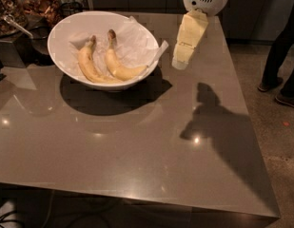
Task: Pick banana from white bowl
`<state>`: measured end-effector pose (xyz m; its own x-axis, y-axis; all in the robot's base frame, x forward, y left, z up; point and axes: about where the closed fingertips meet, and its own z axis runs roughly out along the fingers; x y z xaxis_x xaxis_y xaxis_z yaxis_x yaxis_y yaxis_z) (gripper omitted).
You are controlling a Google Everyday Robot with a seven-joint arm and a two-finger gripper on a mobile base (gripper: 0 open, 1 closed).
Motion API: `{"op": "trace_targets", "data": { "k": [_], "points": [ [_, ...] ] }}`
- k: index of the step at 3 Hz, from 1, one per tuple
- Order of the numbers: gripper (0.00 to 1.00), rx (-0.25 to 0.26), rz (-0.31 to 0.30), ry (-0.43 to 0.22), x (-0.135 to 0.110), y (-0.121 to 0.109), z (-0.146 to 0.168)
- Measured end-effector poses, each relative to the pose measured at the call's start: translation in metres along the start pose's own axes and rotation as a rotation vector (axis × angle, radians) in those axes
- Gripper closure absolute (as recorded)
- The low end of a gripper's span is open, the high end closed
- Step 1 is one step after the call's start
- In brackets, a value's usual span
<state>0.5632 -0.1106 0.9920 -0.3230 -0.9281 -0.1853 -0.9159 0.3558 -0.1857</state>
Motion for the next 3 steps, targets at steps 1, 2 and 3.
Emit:
{"op": "trace_targets", "data": {
  "k": [1, 2, 3],
  "points": [
    [0.00, 0.034, 0.016, -0.039, -0.010, -0.010, -0.004],
    [0.00, 0.032, 0.008, -0.071, -0.026, -0.012, 0.003],
    [0.00, 0.007, -0.013, -0.065, -0.055, -0.016, 0.015]
  ]
}}
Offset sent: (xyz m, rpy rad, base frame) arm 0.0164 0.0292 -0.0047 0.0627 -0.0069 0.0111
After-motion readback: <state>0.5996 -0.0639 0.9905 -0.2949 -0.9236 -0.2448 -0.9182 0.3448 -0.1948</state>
